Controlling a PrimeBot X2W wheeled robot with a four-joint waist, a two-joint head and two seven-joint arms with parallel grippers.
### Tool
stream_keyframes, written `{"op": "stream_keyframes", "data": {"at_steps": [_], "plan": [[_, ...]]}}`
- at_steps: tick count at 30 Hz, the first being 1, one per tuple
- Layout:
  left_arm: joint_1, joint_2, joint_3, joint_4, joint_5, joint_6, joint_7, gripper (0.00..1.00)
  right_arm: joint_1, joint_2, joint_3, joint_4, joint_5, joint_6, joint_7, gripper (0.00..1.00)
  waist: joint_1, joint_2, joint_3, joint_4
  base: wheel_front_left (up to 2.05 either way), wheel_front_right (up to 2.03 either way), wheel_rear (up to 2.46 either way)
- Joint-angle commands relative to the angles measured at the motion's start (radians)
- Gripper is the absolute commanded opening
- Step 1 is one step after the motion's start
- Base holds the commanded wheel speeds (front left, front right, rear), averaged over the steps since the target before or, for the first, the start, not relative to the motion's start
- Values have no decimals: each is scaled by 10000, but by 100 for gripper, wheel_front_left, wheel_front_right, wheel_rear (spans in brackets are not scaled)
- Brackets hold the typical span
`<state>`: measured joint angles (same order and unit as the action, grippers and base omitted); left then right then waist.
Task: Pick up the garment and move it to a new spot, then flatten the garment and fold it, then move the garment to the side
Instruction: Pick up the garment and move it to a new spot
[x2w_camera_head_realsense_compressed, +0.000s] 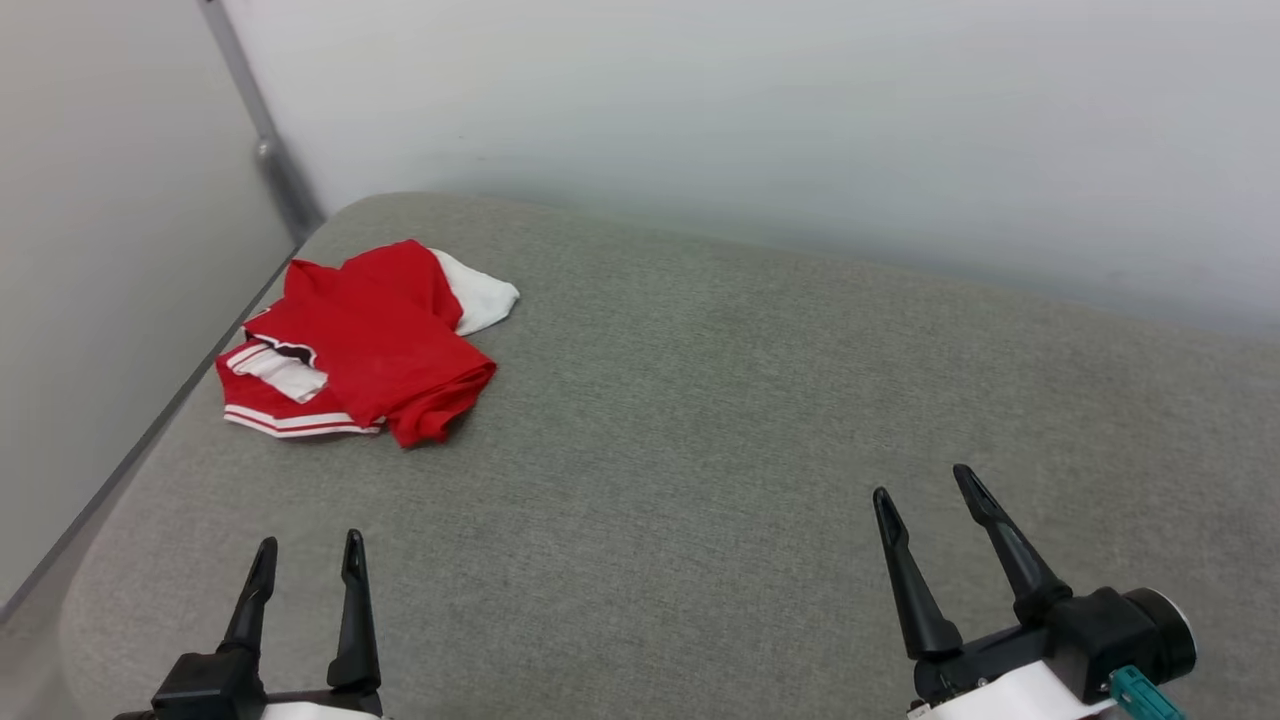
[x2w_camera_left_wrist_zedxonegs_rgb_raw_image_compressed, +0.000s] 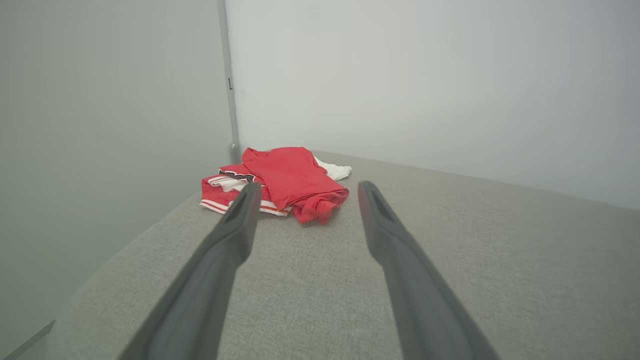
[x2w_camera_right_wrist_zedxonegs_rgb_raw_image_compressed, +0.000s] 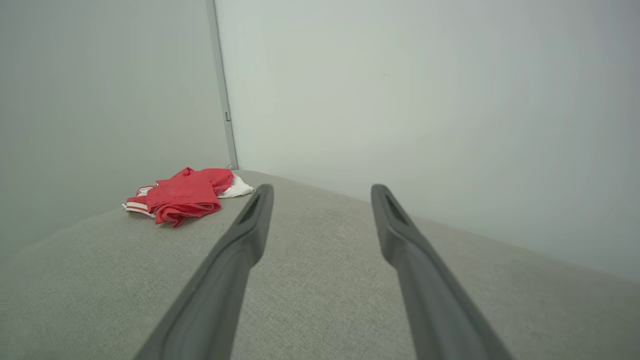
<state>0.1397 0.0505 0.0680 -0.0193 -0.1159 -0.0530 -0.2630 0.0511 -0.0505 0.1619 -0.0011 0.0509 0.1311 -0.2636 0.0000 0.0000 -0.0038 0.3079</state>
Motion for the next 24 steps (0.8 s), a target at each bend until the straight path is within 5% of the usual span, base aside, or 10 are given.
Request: {"op": "stream_keyframes", "data": {"at_steps": [1, 12, 24], "plan": [[113, -4, 88, 24, -84, 13, -28, 100, 67, 5, 86, 5, 3, -7, -18, 100, 0, 0, -147, 411, 0, 0, 0], [183, -1, 7, 53, -145, -6, -28, 100, 175, 5, 511, -60, 60, -7, -18, 100, 0, 0, -204, 1052, 0, 0, 0], [96, -3, 150, -34, -88, -64, -28, 100, 44, 5, 560, -88, 62, -7, -18, 100, 0, 0, -172, 988, 0, 0, 0]]}}
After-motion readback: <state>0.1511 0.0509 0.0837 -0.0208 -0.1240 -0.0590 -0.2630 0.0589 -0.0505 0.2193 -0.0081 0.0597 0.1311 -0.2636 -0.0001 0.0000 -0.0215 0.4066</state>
